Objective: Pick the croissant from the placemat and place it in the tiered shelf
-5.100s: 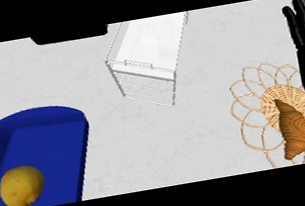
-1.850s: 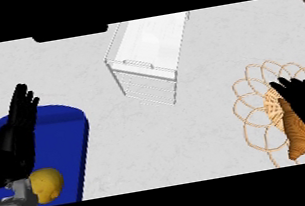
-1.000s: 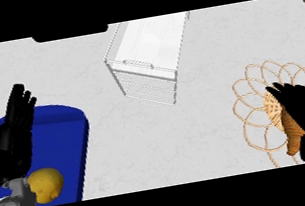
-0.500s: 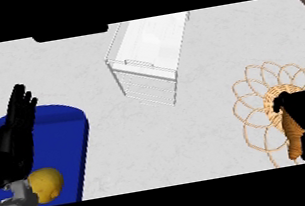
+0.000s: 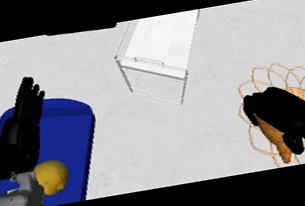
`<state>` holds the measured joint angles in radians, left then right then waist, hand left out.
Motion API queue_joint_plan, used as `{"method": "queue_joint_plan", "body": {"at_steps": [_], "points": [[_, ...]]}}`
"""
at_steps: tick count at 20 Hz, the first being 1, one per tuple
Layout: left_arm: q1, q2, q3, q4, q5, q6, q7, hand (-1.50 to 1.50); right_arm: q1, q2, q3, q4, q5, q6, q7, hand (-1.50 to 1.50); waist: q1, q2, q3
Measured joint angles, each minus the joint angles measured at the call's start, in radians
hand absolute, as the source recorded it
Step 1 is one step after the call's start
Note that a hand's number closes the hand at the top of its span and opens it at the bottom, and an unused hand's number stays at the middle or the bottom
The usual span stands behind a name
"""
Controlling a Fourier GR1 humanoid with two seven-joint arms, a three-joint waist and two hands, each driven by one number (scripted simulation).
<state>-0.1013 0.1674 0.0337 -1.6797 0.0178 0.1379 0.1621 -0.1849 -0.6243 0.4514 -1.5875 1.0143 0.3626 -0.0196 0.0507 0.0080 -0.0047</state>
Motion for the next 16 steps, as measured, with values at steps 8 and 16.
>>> {"method": "queue_joint_plan", "body": {"at_steps": [8,16], "points": [[-0.017,0.01,0.011,0.0,0.001,-0.002,0.01,0.0,-0.181,-0.016,0.005,0.097,-0.208,0.05,-0.497,1.5,-0.003,0.002,0.005],[0.019,0.005,0.021,0.0,-0.004,0.004,0.0,0.0,-0.311,-0.011,-0.219,0.118,-0.578,0.225,-0.523,1.5,-0.039,-0.008,0.004]]}}
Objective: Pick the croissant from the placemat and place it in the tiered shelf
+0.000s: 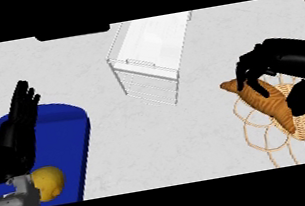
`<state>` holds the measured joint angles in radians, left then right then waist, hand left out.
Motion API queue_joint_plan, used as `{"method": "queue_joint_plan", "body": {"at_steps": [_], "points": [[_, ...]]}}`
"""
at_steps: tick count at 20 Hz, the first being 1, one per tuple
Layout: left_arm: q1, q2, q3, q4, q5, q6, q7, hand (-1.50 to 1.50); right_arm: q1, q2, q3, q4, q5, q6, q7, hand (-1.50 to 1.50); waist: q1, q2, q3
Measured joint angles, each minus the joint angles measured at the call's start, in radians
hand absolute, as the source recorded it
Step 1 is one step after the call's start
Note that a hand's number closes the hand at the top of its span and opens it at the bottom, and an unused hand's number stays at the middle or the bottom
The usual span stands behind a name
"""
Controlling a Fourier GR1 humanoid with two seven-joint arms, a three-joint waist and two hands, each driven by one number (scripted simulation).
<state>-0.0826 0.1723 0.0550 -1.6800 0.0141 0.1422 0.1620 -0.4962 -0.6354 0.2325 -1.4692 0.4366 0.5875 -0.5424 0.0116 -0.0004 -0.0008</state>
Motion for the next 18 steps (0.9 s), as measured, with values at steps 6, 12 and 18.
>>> {"method": "queue_joint_plan", "body": {"at_steps": [6,12,18], "points": [[-0.006,-0.008,0.002,0.009,-0.009,0.008,0.0,0.0,-0.137,0.011,-0.186,0.034,-0.231,0.109,0.19,1.5,-0.008,-0.001,0.0],[-0.014,-0.005,0.017,0.009,-0.001,-0.004,0.003,0.0,-0.325,0.051,-0.252,0.155,-0.257,0.132,0.302,1.5,-0.001,0.001,0.0],[-0.011,-0.005,0.013,-0.016,-0.006,-0.013,0.023,0.0,-0.457,0.102,-0.27,0.331,-0.206,0.095,0.29,1.5,0.004,0.002,0.0]]}}
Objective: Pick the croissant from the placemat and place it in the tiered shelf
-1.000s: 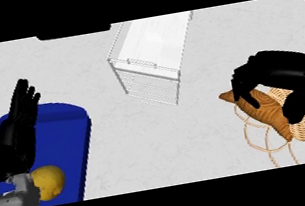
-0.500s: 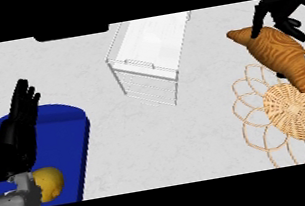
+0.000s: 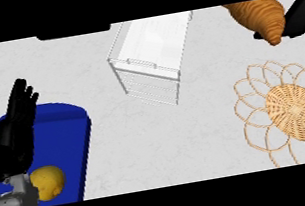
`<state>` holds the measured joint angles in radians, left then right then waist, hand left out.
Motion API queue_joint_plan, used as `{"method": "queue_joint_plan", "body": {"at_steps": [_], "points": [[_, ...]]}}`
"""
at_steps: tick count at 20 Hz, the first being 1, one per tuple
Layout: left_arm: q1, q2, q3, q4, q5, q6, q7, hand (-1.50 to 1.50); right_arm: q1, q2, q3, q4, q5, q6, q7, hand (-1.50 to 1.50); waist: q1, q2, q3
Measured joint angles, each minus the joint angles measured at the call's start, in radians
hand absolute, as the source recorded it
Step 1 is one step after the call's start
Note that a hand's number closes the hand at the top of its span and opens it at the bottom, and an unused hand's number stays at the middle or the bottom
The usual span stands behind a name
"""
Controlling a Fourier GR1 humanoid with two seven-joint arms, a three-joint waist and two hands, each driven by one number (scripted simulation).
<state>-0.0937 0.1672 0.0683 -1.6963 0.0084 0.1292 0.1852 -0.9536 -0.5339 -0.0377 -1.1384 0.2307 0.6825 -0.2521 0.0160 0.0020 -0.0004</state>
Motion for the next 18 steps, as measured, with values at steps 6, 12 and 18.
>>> {"method": "queue_joint_plan", "body": {"at_steps": [6,12,18], "points": [[-0.012,-0.011,-0.002,0.022,-0.011,0.002,-0.014,0.0,-0.107,0.106,0.01,0.166,0.066,-0.104,0.002,1.5,0.004,0.002,0.0],[-0.002,-0.021,-0.006,0.024,-0.016,-0.002,-0.028,0.0,-0.179,0.19,0.014,0.342,0.136,-0.223,-0.076,1.5,0.009,0.004,0.0],[-0.017,-0.015,0.003,0.032,-0.015,-0.011,-0.028,0.0,-0.249,0.261,-0.002,0.518,0.178,-0.338,-0.162,1.5,0.014,0.008,0.0]]}}
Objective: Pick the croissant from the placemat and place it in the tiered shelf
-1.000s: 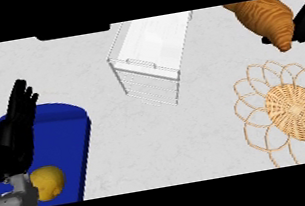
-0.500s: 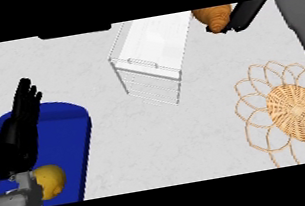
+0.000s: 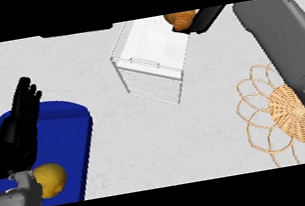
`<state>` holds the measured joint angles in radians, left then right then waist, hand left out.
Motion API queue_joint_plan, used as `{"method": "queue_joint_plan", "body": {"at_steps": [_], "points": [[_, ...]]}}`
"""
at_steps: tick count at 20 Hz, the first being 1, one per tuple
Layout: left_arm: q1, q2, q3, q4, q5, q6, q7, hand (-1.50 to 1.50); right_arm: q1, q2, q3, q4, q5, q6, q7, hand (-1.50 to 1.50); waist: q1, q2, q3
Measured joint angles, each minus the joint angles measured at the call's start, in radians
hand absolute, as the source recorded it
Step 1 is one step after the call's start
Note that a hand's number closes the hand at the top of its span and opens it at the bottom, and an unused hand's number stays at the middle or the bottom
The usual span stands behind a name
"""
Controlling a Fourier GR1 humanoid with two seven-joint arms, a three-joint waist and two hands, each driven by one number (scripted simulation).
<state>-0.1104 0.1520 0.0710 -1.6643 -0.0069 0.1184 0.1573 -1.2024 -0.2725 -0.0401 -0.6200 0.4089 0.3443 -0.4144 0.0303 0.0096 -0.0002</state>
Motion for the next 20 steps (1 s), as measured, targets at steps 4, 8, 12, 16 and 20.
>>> {"method": "queue_joint_plan", "body": {"at_steps": [4,8,12,16,20], "points": [[0.021,-0.012,-0.011,-0.02,-0.004,0.001,-0.004,0.0,-0.029,0.035,0.002,0.093,0.033,-0.063,-0.063,1.5,0.005,0.0,0.0],[0.0,-0.014,-0.015,-0.021,-0.01,0.004,0.012,0.0,-0.066,0.066,-0.021,0.192,0.041,-0.115,-0.076,1.5,0.012,0.004,0.0],[-0.021,-0.016,-0.018,-0.016,-0.017,0.009,0.025,0.0,-0.117,0.094,-0.049,0.283,0.03,-0.113,-0.052,-1.5,0.018,0.007,0.0],[-0.017,-0.012,-0.011,-0.014,-0.011,0.0,0.016,0.0,-0.134,0.095,-0.055,0.348,0.038,-0.099,-0.083,-1.5,0.024,0.01,0.0],[-0.019,-0.004,-0.002,-0.008,0.0,-0.015,0.015,0.0,-0.153,0.09,-0.075,0.388,0.027,-0.065,-0.11,-1.5,0.025,0.011,0.0]]}}
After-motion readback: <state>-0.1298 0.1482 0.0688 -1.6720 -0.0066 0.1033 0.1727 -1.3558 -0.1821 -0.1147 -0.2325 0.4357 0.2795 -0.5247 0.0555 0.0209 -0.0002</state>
